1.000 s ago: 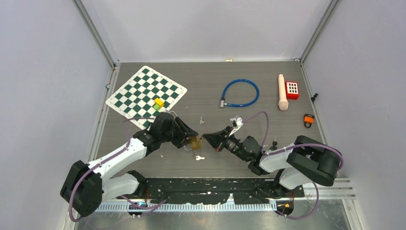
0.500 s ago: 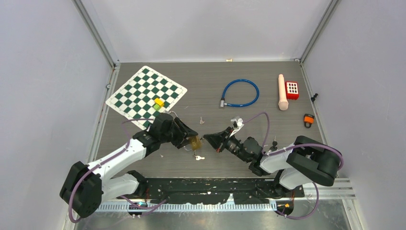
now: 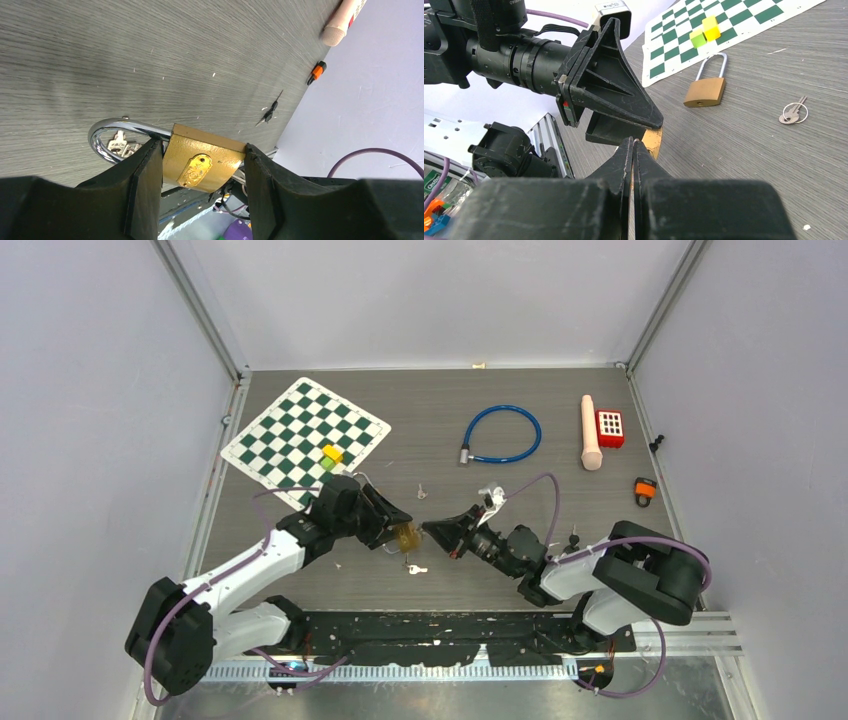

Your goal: Unlock with the key

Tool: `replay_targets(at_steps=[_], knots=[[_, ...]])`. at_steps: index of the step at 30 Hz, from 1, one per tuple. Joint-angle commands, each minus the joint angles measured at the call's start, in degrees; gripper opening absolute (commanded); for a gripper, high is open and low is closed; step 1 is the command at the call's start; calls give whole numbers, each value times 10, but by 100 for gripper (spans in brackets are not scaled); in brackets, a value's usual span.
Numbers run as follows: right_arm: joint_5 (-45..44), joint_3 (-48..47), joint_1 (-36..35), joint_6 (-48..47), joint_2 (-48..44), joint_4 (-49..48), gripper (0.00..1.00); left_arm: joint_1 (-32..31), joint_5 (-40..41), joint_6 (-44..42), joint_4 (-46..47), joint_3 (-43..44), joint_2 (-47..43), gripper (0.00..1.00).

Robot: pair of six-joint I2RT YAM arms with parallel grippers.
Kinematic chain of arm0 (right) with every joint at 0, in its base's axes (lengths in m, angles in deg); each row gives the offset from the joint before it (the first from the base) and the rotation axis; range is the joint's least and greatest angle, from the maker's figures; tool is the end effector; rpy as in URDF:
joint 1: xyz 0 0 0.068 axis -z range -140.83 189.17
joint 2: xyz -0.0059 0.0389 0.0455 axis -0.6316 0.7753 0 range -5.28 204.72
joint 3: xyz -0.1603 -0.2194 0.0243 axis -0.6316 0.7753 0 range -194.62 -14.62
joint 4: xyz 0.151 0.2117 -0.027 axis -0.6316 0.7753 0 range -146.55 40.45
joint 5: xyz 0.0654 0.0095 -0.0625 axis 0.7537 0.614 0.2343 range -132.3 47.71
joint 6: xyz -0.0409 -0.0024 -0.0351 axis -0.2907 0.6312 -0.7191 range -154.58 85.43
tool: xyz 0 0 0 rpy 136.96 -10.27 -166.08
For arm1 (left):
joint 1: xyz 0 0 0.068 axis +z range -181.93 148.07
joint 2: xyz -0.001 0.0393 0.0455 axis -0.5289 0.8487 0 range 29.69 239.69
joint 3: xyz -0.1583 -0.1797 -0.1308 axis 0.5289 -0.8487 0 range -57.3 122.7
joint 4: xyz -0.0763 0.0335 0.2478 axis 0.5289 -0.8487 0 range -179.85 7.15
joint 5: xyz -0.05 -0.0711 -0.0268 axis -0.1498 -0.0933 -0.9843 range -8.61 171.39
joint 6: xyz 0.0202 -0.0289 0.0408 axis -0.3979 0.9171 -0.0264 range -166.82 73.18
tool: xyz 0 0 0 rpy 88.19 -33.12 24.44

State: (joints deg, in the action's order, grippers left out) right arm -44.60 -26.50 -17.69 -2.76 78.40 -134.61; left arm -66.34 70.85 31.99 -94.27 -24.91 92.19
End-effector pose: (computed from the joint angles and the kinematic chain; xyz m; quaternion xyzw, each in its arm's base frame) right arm 0.1289 0.1946 0.1738 -0.1301 0.6547 0.5107 0.5419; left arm 0.1792 -0.1306 0.2044 -0.3082 0.8550 -0.3873 0.1550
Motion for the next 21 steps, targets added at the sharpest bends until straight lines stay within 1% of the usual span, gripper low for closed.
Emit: replay_targets(at_steps=[1, 11, 18, 21], knots=[[15, -13, -8, -17, 15, -16, 5, 1, -33, 11, 78, 21, -22, 0], [12, -14, -8, -12, 48, -31, 5, 1, -40, 4, 81, 22, -31, 0], [-29, -3, -8, 9, 48, -20, 5, 1, -38, 11, 91, 16, -41, 0], [-45, 5, -8, 17, 54, -42, 5, 1, -46, 11, 92, 18, -41, 0]])
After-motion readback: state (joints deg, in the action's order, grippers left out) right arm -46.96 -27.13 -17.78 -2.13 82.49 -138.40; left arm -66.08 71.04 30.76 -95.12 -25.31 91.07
